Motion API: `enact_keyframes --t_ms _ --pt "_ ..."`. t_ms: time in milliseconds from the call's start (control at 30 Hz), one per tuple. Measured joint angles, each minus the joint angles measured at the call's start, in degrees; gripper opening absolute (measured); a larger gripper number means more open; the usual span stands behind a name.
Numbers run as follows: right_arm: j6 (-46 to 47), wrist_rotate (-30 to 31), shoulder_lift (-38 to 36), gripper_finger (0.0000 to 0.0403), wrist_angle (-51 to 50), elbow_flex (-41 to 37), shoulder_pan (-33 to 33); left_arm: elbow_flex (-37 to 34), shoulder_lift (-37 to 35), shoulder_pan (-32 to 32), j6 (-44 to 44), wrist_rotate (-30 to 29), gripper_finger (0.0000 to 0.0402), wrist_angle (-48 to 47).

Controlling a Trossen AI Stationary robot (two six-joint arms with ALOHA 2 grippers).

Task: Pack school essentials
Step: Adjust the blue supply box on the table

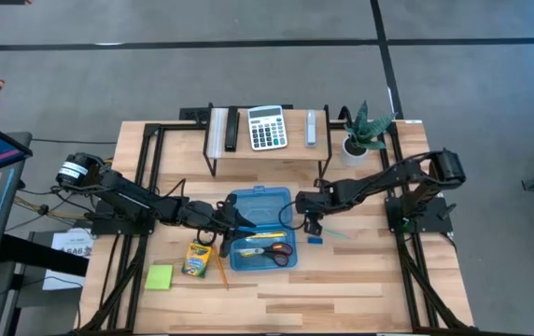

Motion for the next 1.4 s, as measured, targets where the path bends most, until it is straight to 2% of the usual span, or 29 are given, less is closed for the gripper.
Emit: enact_keyframes --t_ms 167,433,633,833,1067,1200,1267,1400 --pt "0.65 -0.24 -2.06 0.0064 -1.13 -0.93 2.51 0.00 0.00 -0.16 0.00 0.28 0.0102 0.05" --pt "3.62 -0.66 -13.77 0.0066 13.12 -10.99 6.64 0.35 0.00 -0.93 0.02 1.32 0.0102 0.72" --pt "4.62 -2.13 -19.40 0.0067 16.72 -15.58 10.73 5.78 4.46 -3.00 1.50 2.33 0.0102 -1.61" --pt "4.83 -2.12 -19.28 0.0067 18.02 -15.89 14.57 15.92 13.77 -4.13 3.97 5.99 0.0102 -9.07" --pt "3.84 -2.06 -18.80 0.0067 19.01 -15.89 15.72 26.47 19.81 -7.53 4.74 6.29 0.0102 -21.84" --pt "3.00 -2.05 -18.80 0.0067 19.22 -15.89 14.85 29.60 21.33 -10.14 6.31 4.85 0.0102 -25.13" --pt "2.75 -2.03 -18.80 0.0067 19.23 -15.89 14.34 29.49 21.66 -11.58 7.07 2.85 0.0102 -28.53" --pt "2.49 -2.01 -18.80 0.0067 19.79 -15.89 13.66 29.51 22.87 -13.31 7.15 2.12 0.0102 -29.19"
